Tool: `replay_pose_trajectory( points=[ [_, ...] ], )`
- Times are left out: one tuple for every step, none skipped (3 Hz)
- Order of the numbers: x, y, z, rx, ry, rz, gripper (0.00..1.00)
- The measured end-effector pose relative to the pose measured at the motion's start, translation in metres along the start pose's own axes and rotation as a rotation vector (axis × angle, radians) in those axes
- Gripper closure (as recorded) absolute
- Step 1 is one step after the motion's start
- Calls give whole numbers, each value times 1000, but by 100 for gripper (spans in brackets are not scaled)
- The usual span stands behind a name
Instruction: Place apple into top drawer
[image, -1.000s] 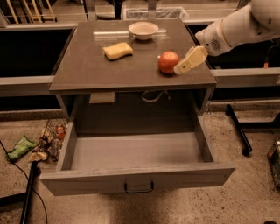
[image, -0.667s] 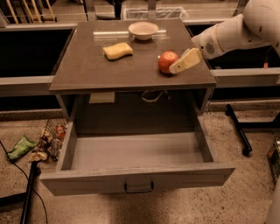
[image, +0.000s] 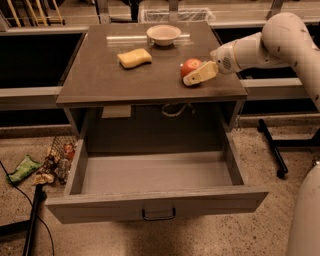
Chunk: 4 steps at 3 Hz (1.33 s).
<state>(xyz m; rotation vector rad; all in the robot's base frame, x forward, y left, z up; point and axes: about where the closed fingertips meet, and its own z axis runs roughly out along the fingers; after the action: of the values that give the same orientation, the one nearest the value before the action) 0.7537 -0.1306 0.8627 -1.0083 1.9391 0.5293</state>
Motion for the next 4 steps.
replay_pose_trajectory(
  points=[
    [0, -2, 11, -5, -14, 11, 25],
    [2, -1, 19, -15, -17, 17, 48],
    [-5, 7, 18, -26, -42, -12, 72],
    [-34, 36, -13, -18, -109, -123, 95]
  ],
)
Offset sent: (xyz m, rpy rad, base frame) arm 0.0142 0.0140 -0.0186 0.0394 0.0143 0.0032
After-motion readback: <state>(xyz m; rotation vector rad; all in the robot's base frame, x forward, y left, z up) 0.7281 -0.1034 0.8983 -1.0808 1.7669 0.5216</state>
